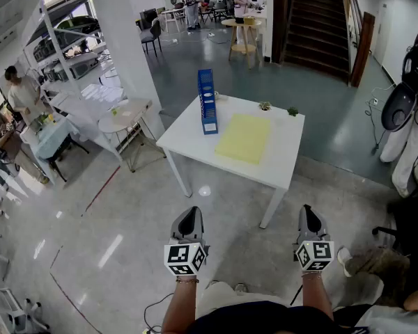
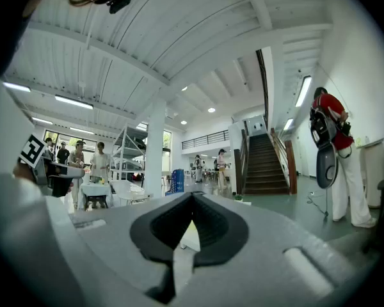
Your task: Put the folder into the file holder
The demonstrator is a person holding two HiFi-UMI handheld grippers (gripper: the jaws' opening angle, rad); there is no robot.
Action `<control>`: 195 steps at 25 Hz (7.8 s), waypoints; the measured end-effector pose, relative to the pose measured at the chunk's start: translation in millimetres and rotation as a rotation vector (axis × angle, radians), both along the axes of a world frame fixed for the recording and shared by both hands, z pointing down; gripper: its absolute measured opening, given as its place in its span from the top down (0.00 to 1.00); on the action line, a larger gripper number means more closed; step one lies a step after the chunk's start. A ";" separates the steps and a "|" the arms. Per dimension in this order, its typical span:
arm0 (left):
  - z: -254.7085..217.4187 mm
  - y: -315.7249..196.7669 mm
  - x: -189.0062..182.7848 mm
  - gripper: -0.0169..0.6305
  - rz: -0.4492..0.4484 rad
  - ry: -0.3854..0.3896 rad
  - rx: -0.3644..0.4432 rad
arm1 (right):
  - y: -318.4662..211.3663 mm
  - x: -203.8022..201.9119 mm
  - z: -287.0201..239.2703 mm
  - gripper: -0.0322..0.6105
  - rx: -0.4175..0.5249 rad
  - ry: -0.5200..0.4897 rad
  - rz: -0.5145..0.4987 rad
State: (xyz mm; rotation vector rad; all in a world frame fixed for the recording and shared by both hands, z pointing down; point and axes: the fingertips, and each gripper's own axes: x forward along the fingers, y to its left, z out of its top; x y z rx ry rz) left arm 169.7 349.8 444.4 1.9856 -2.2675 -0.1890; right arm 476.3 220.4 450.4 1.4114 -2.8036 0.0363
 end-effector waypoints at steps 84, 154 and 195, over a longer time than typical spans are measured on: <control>152.6 -470.1 -133.2 0.11 0.714 0.150 -0.437 | -382.4 -230.5 133.8 0.04 -0.590 -0.157 -0.125; 260.1 -575.5 -93.8 0.11 0.837 0.354 -0.926 | -486.3 -302.1 226.2 0.28 -1.382 -0.514 -0.859; 87.1 -552.6 -142.7 0.11 1.237 0.234 -0.424 | -468.4 -344.2 107.0 0.71 -0.846 -0.674 -0.793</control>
